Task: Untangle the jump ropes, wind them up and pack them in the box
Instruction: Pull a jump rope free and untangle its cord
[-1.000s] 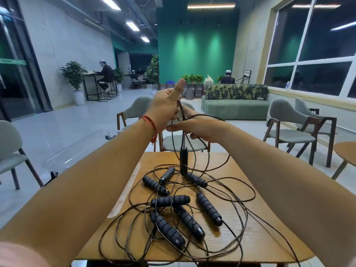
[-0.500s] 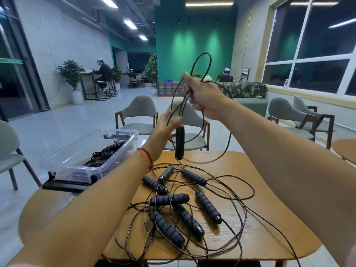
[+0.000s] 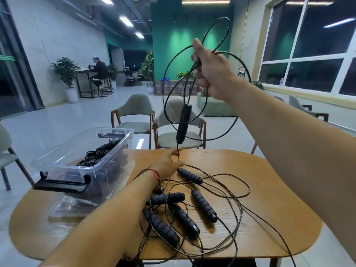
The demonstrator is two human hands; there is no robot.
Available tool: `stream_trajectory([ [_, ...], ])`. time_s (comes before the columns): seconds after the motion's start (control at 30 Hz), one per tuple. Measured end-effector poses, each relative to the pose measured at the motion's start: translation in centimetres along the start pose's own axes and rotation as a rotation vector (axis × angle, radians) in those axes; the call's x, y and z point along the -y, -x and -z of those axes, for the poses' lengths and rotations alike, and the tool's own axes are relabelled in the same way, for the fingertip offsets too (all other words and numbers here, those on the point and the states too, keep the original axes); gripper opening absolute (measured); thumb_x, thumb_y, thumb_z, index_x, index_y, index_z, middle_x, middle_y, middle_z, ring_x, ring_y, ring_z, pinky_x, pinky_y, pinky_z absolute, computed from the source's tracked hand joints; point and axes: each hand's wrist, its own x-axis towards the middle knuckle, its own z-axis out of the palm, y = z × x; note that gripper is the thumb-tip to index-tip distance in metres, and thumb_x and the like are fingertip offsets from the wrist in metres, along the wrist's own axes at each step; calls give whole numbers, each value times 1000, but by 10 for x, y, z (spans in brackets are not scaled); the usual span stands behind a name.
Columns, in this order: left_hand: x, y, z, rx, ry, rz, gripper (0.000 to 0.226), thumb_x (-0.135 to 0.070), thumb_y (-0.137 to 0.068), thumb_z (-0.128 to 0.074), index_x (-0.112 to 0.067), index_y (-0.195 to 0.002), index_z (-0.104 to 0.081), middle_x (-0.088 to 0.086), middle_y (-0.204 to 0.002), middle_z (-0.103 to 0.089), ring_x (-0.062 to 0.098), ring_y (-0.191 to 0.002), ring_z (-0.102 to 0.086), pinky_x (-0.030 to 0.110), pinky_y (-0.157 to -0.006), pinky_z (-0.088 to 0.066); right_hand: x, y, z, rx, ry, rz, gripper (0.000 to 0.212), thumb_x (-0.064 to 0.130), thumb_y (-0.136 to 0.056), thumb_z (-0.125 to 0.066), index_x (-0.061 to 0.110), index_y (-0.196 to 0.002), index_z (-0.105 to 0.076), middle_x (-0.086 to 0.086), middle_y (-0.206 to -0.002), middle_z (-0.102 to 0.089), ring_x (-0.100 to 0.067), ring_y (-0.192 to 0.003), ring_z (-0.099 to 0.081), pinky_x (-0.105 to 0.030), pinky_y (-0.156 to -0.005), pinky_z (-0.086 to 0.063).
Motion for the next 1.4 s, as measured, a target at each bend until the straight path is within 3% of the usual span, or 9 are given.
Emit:
stream_trajectory([
  [0.13, -8, -13, 4, 73, -337, -43, 30, -42, -112, -45, -28, -121, -70, -10, -99, -64, 3, -80, -52, 16, -63, -35, -3, -1, 8, -9, 39, 30, 43, 55, -107, -54, 23, -79, -50, 8, -60, -31, -11, -50, -27, -26, -43, -25],
  [0.23, -11, -32, 15, -14, -45, 24, 29, -30, -113, -43, -16, -110, -68, 6, -103, -68, 20, -90, -63, 27, -75, -52, -20, -1, 16, -20, 265, 132, 41, 54, -106, -54, 23, -79, -50, 7, -61, -37, -12, -50, -31, -28, -48, -27],
  [0.4, -40, -53, 65, -226, 256, -91, 28, -25, -113, -42, -11, -104, -65, 13, -97, -71, 26, -84, -69, 36, -74, -63, -68, 2, 37, 166, 1117, 388, 33, 52, -108, -53, 27, -89, -60, 6, -79, -61, -15, -66, -57, -29, -63, -44],
  [0.5, -62, -59, 94, -276, 371, -190, 13, -16, -111, -50, -7, -109, -59, 13, -89, -69, 22, -74, -69, 38, -70, -62, -98, 3, 41, 181, 1346, 296, 24, 47, -105, -55, 28, -91, -58, 1, -86, -64, -27, -80, -65, -38, -73, -56],
  [0.8, -120, -59, 118, -234, 534, -474, 19, -14, -108, -58, 0, -121, -55, 16, -98, -73, 31, -88, -75, 45, -79, -65, -149, 21, 19, 342, 840, -106, 38, 53, -81, -89, 23, -96, -71, -1, -89, -77, -20, -82, -72, -38, -77, -59],
  [1.07, -122, -52, 118, -289, 667, -573, 26, -16, -105, -64, -8, -127, -51, 14, -116, -73, 28, -94, -75, 42, -75, -64, -141, 14, -4, 201, 754, -67, 23, 43, -105, -63, 27, -92, -73, 6, -90, -79, -13, -78, -76, -31, -72, -59],
  [1.2, -89, -49, 112, -474, 443, -412, 49, -18, -98, -72, -15, -138, -45, 4, -129, -57, 22, -110, -67, 30, -79, -64, -114, 3, 1, 88, 712, 19, 24, 38, -107, -61, 24, -92, -74, 8, -84, -77, 1, -66, -69, -20, -62, -54],
  [1.33, -40, -47, 69, -231, 258, -278, 44, -27, -99, -70, -18, -138, -52, -1, -125, -64, 19, -110, -68, 41, -91, -62, -81, -14, -2, 29, 574, 82, 23, 36, -103, -68, 20, -88, -76, 6, -81, -78, -9, -75, -74, -34, -78, -62],
  [1.4, -29, -44, 50, -199, 243, -245, 37, -33, -103, -64, -23, -138, -54, -2, -128, -64, 21, -107, -68, 44, -88, -63, -61, -14, -4, 40, 553, 118, 20, 31, -104, -69, 15, -95, -76, 1, -86, -78, 1, -67, -72, -15, -67, -57],
])
